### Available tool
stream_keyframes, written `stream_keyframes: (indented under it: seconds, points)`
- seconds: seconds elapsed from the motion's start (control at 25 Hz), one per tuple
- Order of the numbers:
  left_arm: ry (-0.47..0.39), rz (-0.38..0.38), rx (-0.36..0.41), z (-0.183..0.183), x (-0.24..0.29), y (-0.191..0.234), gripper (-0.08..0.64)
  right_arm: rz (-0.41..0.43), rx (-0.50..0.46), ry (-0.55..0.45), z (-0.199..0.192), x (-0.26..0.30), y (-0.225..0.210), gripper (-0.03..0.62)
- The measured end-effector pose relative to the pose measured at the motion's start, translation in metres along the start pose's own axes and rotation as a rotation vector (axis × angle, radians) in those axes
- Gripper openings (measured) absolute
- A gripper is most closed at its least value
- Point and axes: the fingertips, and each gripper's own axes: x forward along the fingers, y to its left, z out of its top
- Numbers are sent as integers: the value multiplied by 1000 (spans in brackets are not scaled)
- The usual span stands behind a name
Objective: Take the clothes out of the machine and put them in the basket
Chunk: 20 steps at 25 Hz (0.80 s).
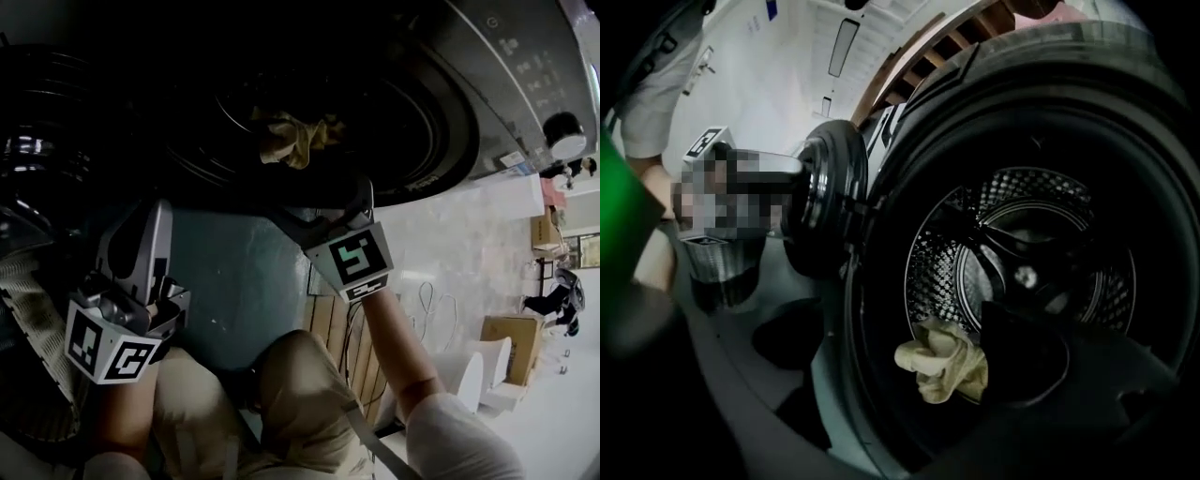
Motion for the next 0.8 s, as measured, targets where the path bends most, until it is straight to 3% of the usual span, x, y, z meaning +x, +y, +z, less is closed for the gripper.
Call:
stream_keyframes:
  seconds: [0.44,0.56,0.8]
  points:
    - [-22,-17,-5,-32,-12,38,14,-16,-183,94,-36,57,-44,512]
    - [-40,-25,-4,-30,-13,40,14,-4,-232,191,-54,83,-64,512]
    - [-45,-47,-6,-31,-18,33,14,79,-178,432,-91,131,-99,514]
